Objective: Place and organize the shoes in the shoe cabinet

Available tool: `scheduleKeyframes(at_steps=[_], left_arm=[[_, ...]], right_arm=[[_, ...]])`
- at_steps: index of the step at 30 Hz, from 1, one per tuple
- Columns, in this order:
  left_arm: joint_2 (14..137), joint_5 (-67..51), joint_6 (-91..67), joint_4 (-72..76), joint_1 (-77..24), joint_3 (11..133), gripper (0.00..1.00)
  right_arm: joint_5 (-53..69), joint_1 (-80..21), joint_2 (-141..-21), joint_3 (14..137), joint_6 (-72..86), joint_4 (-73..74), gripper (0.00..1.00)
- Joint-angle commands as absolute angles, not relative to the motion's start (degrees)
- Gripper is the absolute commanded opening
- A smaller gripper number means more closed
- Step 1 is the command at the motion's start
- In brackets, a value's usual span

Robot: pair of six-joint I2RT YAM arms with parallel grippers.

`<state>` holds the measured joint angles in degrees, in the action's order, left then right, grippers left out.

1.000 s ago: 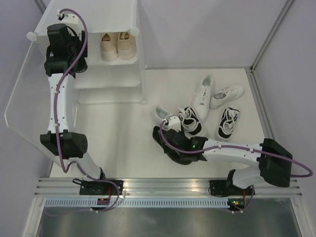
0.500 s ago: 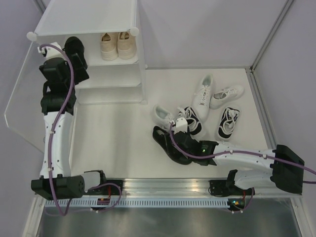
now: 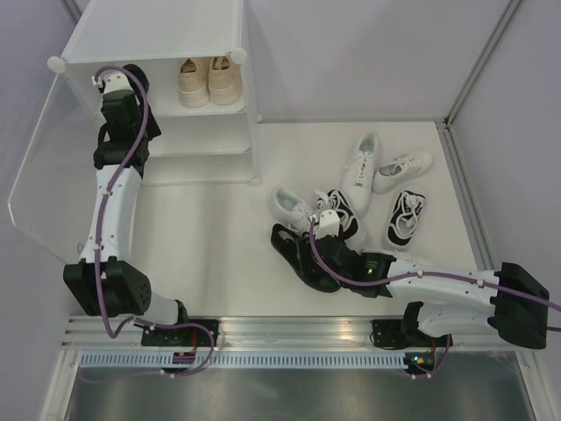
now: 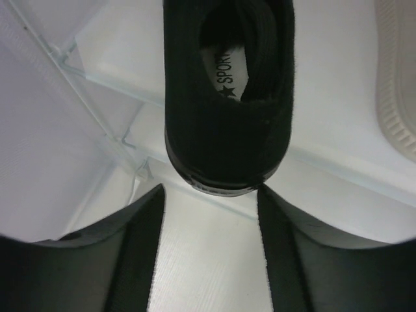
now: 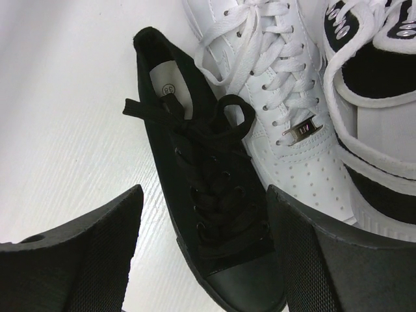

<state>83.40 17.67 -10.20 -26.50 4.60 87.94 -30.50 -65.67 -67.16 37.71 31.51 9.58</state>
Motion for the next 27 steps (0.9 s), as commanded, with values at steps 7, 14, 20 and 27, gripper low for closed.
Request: scheduleKeyframes(at_steps=[7,14,20,27], left_arm=[[86.0,20.1,-9.1,-21.6,4.7,97.6,0.23],[91.1,20.7,-8.9,-24.3,6.2,103.1,0.22],[94.6,20.9,-9.7,-27.6,7.3,104.1,0.29],[97.0,19.2,-9.0,-28.2,8.1,107.7,0.34]], right_arm=[[-32.3,-65.7,-66.8,37.3,30.9,7.4,0.81],[-32.7,-65.7,-66.7,37.0,30.6,7.6,0.80],[-32.7,-65.8,-67.1,36.7,30.6,7.7,0.80],[-32.7,-65.8,-68.4,36.6,30.6,7.4,0.80]])
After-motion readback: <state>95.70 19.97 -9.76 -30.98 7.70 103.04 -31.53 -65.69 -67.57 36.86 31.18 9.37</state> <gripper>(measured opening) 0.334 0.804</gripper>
